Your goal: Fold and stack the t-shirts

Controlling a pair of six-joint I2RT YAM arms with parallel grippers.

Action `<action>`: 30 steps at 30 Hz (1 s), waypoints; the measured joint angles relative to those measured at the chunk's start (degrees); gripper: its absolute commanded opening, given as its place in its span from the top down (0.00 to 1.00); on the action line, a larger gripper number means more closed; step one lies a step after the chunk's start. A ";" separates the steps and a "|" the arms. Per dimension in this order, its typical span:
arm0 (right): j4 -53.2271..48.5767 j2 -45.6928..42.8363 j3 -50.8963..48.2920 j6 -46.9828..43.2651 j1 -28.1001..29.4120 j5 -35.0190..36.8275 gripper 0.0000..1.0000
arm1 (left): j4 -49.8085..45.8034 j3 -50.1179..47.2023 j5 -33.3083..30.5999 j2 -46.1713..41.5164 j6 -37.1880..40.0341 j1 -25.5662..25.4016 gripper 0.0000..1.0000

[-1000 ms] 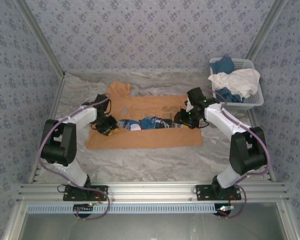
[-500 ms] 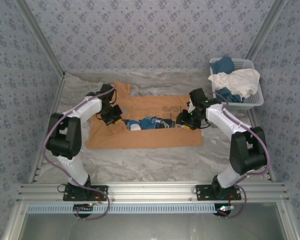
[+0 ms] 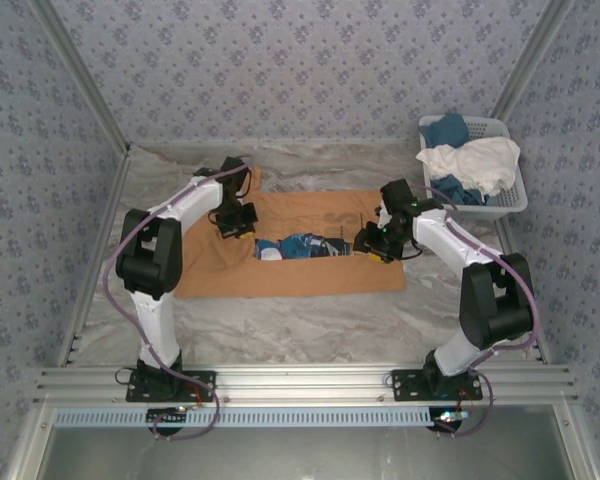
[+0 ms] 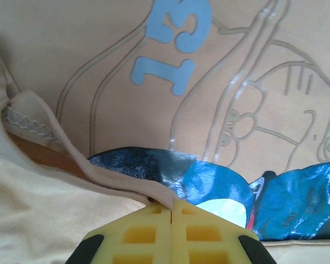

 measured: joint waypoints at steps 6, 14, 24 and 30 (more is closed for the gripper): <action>0.00 0.00 -0.11 0.00 -0.04 -0.13 0.56 | -1.92 2.12 -1.07 0.26 2.62 -2.75 1.00; 0.02 0.90 -0.11 0.00 -0.07 -0.61 0.56 | -2.99 2.14 -1.27 0.72 4.94 -4.44 0.90; 0.02 1.73 -0.11 0.00 -0.07 -1.03 0.56 | 2.29 -0.72 -2.60 -1.49 7.30 -4.46 0.56; 0.22 1.73 -0.11 0.00 -0.04 -1.03 0.56 | 7.02 -8.11 -2.27 -9.57 4.17 -0.59 0.61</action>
